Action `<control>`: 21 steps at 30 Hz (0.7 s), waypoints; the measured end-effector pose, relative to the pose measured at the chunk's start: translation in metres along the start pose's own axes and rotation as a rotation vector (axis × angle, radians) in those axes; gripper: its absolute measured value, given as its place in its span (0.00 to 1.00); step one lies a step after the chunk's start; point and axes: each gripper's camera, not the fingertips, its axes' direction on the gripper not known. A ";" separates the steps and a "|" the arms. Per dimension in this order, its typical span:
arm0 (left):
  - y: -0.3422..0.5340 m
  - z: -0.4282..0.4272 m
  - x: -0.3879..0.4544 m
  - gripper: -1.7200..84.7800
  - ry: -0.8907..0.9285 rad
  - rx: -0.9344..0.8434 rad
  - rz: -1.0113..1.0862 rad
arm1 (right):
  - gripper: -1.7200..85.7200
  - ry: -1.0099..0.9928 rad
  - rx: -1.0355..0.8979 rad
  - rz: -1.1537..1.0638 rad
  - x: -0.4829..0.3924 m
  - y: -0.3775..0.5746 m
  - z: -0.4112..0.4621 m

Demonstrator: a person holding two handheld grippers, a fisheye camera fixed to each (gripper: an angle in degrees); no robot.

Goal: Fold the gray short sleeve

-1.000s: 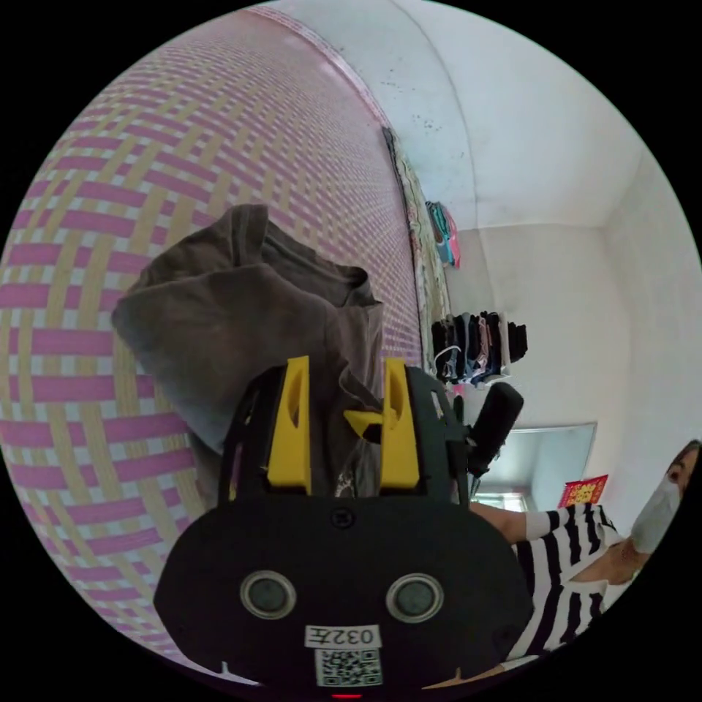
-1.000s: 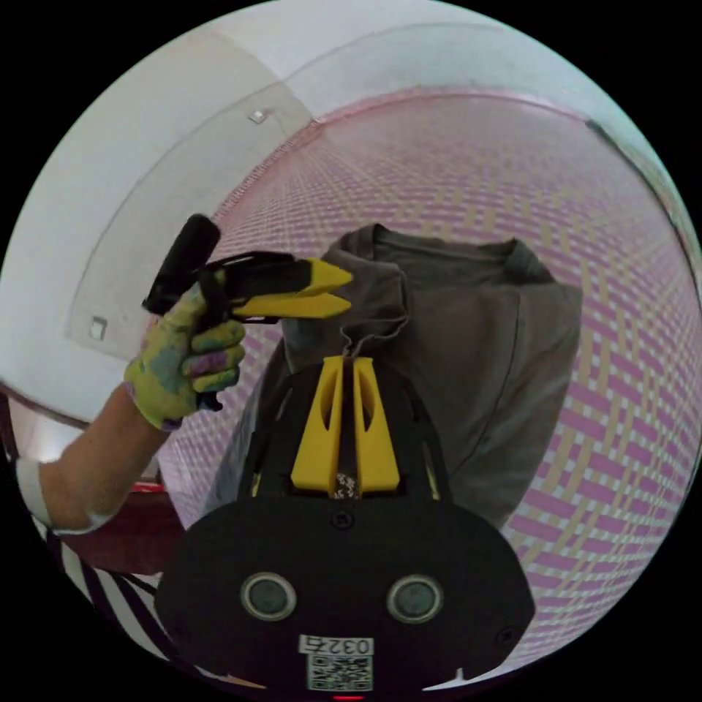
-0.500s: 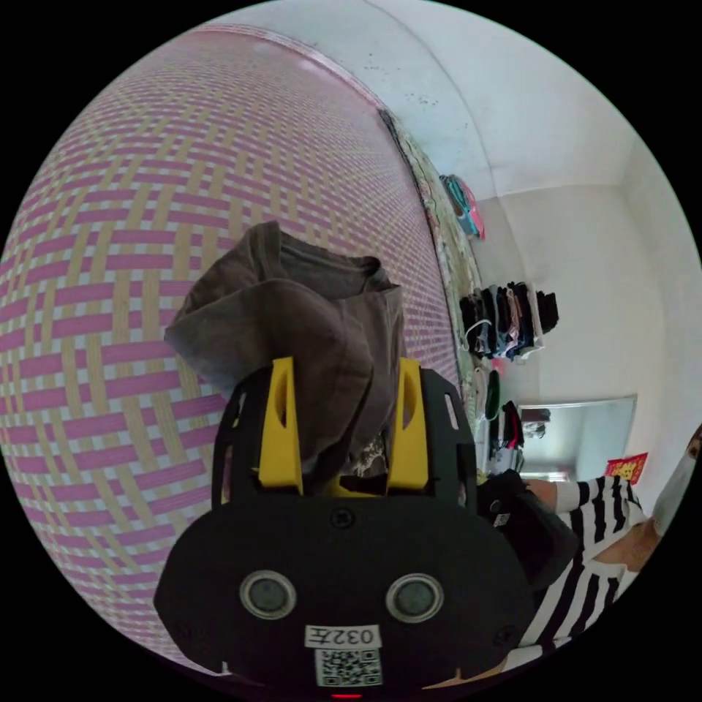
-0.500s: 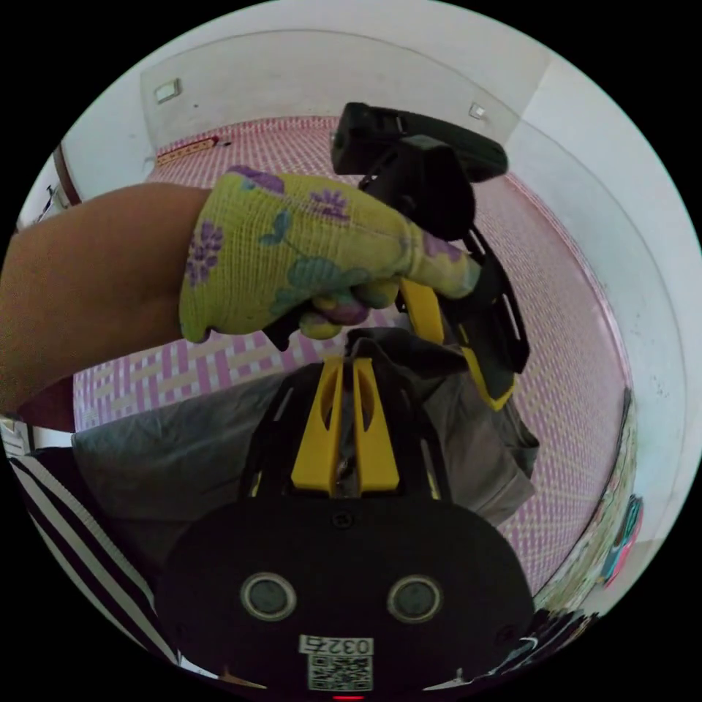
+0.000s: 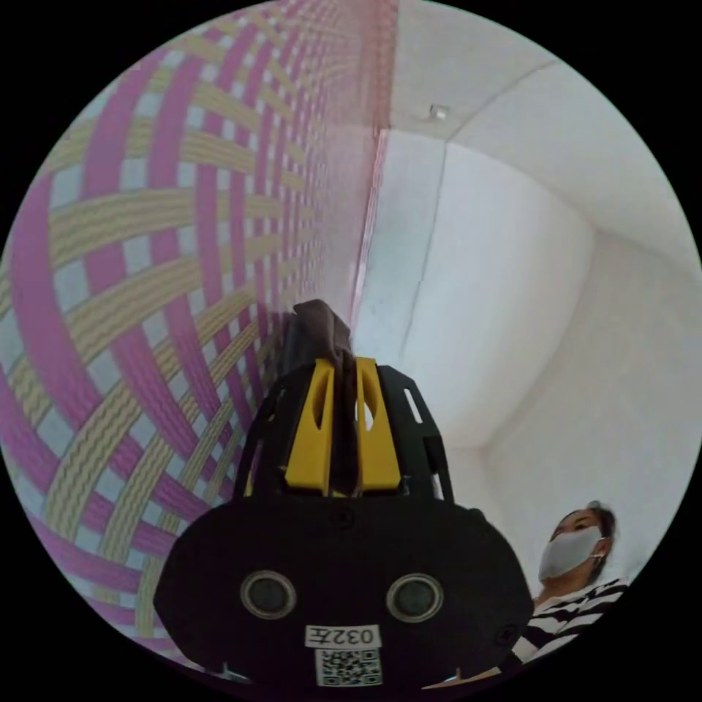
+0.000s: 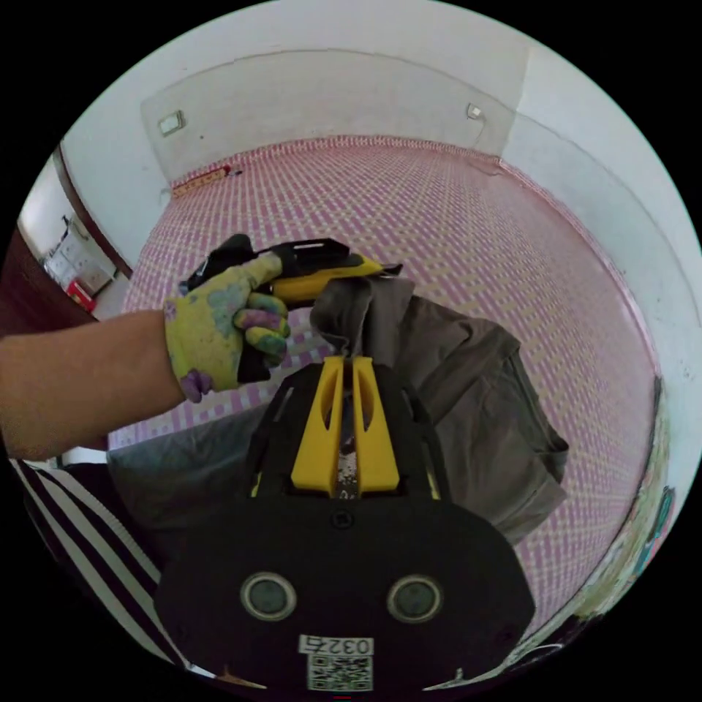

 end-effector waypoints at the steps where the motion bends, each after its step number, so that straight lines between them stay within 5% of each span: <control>1: 0.010 -0.007 0.002 0.03 0.017 0.037 -0.001 | 0.01 -0.058 0.013 0.037 0.008 0.002 -0.004; 4: 0.027 -0.005 0.058 0.03 -0.027 0.078 0.148 | 0.01 -0.206 0.101 0.147 0.031 0.013 -0.025; 11: 0.077 0.131 0.224 0.03 -0.385 -0.352 0.815 | 0.01 -0.513 0.397 0.357 0.090 0.046 -0.082; 14: 0.082 0.171 0.194 0.01 -0.428 -0.484 0.730 | 0.01 -0.522 0.349 0.426 0.109 0.051 -0.076; 21: 0.090 0.119 0.161 0.01 -0.289 -0.294 0.665 | 0.01 -0.544 0.344 0.447 0.118 0.057 -0.095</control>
